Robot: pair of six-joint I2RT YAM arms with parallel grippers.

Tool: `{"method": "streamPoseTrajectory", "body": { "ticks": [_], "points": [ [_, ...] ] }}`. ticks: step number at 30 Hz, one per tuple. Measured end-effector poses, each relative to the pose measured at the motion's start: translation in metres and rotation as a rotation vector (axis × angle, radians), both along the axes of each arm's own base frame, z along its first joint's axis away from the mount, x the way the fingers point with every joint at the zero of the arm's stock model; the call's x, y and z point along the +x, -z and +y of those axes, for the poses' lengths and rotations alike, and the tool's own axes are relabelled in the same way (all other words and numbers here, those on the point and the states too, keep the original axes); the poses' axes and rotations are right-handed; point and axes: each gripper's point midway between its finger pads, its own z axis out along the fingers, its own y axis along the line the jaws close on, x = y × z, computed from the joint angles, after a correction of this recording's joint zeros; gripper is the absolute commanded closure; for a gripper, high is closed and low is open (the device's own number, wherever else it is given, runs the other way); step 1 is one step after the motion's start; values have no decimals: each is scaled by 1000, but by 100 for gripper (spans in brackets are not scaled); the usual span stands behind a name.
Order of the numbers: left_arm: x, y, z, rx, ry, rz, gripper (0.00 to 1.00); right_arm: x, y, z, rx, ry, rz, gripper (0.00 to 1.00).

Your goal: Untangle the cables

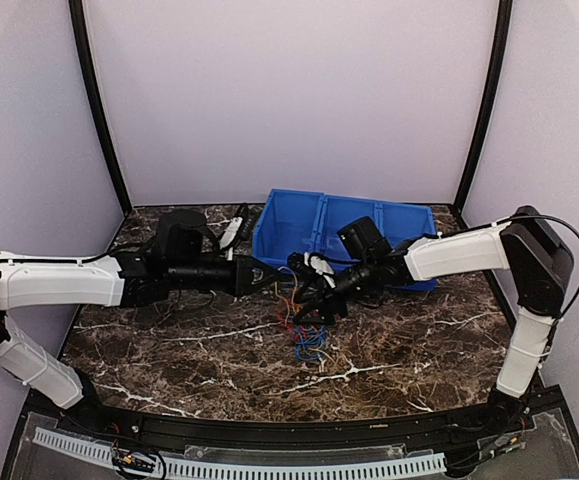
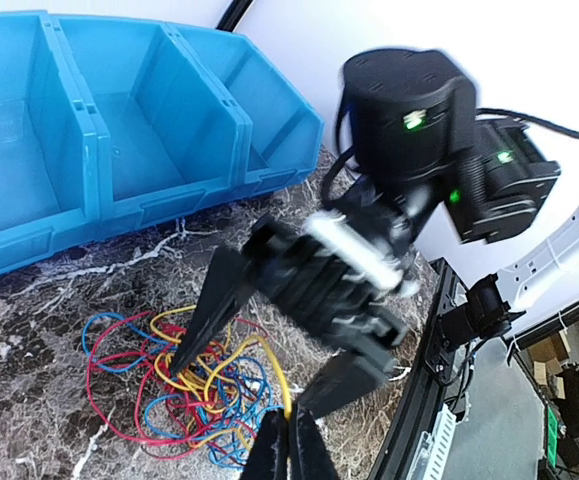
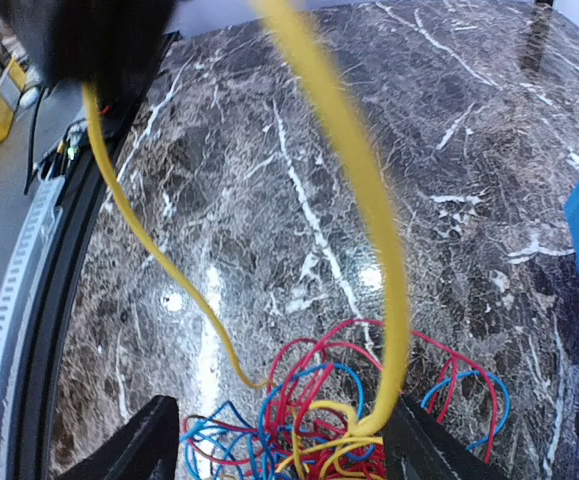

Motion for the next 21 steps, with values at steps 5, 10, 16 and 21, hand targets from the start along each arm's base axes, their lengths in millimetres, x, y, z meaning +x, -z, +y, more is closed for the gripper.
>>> {"method": "streamPoseTrajectory", "body": {
  "ticks": [5,10,16,21],
  "points": [
    [-2,-14,12,-8,-37,-29,100,-2,32,3,-37,3,75,62],
    [-5,-43,25,-43,-73,-89,100,-4,45,6,-48,0,98,90],
    [-4,-76,38,-43,-114,-171,100,-2,61,9,-69,10,132,96],
    [1,-136,55,-54,-179,-304,100,-1,76,11,-94,16,165,96]
  ]
}}
